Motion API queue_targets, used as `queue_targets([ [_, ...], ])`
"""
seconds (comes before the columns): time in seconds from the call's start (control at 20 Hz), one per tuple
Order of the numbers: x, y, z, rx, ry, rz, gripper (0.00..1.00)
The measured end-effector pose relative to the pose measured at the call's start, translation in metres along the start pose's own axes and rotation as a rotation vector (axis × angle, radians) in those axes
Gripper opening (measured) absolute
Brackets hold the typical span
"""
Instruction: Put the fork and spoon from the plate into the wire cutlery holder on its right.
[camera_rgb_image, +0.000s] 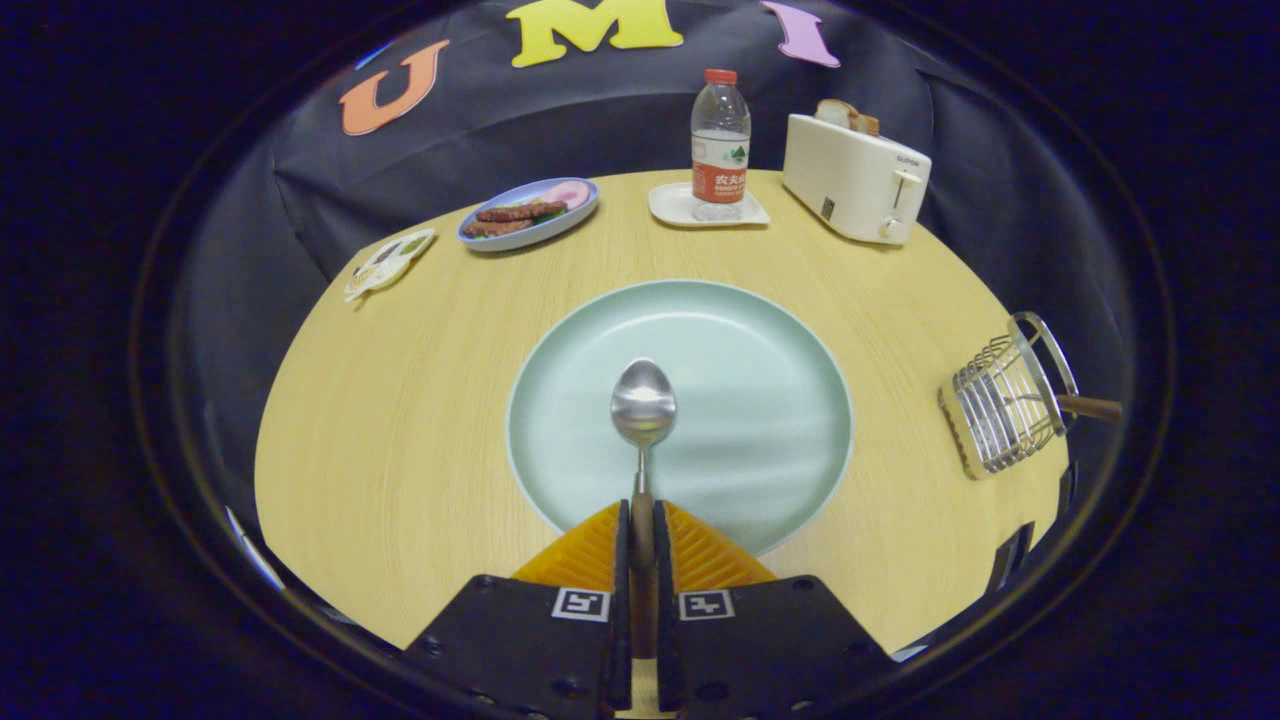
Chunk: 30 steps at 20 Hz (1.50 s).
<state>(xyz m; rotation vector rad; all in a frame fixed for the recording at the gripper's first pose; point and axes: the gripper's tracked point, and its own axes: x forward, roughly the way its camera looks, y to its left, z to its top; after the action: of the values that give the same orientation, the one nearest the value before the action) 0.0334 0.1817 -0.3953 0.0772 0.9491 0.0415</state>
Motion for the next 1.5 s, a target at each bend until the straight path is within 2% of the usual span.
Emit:
queue_targets([
  [0.05, -0.006, -0.002, 0.003, -0.014, 0.001, -0.014, 0.05],
  [0.25, -0.017, -0.012, 0.006, -0.023, 0.007, -0.024, 0.04],
  [0.85, -0.079, -0.057, 0.04, -0.141, -0.084, 0.062, 0.04],
  [1.05, -0.098, -0.087, 0.047, -0.162, -0.108, 0.072, 0.04],
  [1.3, -0.126, -0.124, 0.059, -0.175, -0.165, 0.124, 0.04],
  [1.5, -0.142, -0.168, 0.068, -0.137, -0.187, 0.113, 0.04],
])
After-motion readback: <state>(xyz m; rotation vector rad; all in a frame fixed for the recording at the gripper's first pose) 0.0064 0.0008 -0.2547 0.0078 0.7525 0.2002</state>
